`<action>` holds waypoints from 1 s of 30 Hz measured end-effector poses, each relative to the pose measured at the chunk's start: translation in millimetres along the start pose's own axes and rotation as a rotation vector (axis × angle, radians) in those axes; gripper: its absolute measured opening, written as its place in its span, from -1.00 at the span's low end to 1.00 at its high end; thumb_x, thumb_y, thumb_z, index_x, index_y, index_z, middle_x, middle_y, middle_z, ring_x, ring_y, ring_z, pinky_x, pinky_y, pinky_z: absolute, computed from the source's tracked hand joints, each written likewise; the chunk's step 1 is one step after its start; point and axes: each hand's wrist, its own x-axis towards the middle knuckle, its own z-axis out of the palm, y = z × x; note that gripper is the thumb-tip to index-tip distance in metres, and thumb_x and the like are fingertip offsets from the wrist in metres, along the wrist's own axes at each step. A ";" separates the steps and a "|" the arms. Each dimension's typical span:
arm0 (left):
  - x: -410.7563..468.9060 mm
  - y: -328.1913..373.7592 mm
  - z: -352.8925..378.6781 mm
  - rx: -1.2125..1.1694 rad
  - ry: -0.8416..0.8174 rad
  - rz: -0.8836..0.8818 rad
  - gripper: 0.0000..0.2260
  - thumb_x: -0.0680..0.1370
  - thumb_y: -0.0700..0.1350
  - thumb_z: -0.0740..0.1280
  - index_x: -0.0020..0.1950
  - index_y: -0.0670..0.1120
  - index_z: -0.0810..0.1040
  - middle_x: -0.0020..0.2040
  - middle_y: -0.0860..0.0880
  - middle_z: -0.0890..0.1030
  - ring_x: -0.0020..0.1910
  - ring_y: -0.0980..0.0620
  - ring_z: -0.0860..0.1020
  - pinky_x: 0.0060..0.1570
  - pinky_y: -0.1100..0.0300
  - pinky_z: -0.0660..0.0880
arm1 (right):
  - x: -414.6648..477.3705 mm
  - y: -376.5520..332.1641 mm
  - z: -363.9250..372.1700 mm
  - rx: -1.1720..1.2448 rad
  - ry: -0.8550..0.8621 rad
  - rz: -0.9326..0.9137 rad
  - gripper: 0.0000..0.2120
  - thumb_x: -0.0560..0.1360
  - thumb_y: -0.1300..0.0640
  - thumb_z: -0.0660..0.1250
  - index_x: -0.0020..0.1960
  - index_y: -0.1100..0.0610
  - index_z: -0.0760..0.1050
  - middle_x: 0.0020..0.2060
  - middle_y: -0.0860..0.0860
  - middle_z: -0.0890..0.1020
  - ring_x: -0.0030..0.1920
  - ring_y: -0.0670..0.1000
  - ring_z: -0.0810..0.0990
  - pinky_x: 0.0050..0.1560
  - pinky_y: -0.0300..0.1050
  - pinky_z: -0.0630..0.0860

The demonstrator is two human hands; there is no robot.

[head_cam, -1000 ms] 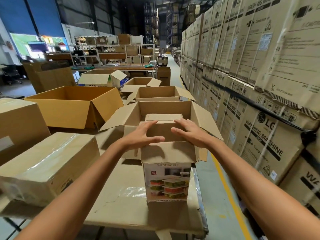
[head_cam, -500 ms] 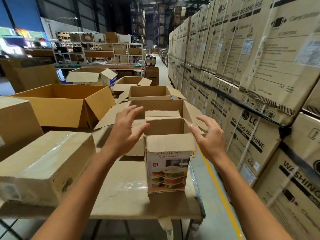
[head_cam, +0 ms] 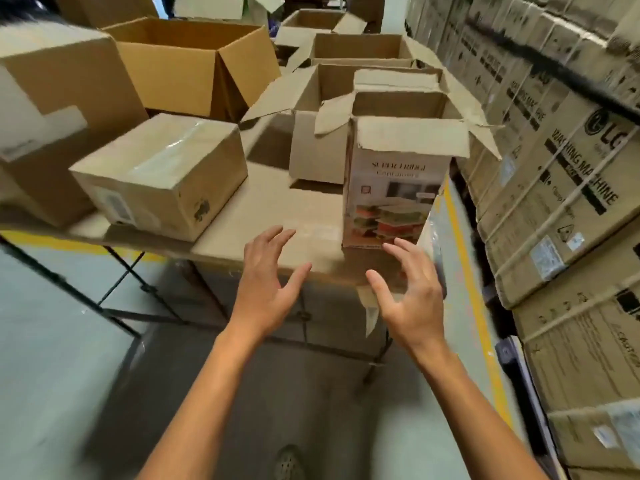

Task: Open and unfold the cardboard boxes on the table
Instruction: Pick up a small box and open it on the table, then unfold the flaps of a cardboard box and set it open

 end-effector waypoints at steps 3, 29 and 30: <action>-64.6 -12.1 3.7 0.016 0.017 -0.115 -0.48 0.54 0.14 0.32 0.44 -0.04 0.42 0.43 -0.02 0.40 0.44 0.03 0.30 0.36 0.51 0.04 | -43.1 4.6 14.1 0.048 -0.127 0.024 -0.47 0.49 -0.20 0.28 0.33 0.11 0.53 0.33 0.02 0.51 0.36 0.03 0.46 0.38 -0.03 0.41; -248.6 -200.1 -141.6 0.140 0.303 -0.543 -0.42 0.53 0.15 0.27 0.47 -0.13 0.40 0.45 -0.12 0.37 0.42 -0.11 0.33 0.30 0.57 0.07 | -173.7 -113.6 257.2 -0.001 -0.685 -0.087 -0.34 0.57 -0.08 0.35 0.56 0.10 0.23 0.52 0.06 0.31 0.52 0.04 0.24 0.42 -0.19 0.14; -241.8 -207.9 -152.1 0.148 0.313 -0.531 -0.42 0.53 0.16 0.27 0.46 -0.12 0.40 0.45 -0.12 0.37 0.42 -0.10 0.33 0.32 0.52 0.10 | -169.0 -125.0 265.1 0.016 -0.664 -0.091 -0.35 0.57 -0.08 0.36 0.56 0.11 0.24 0.52 0.06 0.32 0.52 0.03 0.25 0.44 -0.19 0.15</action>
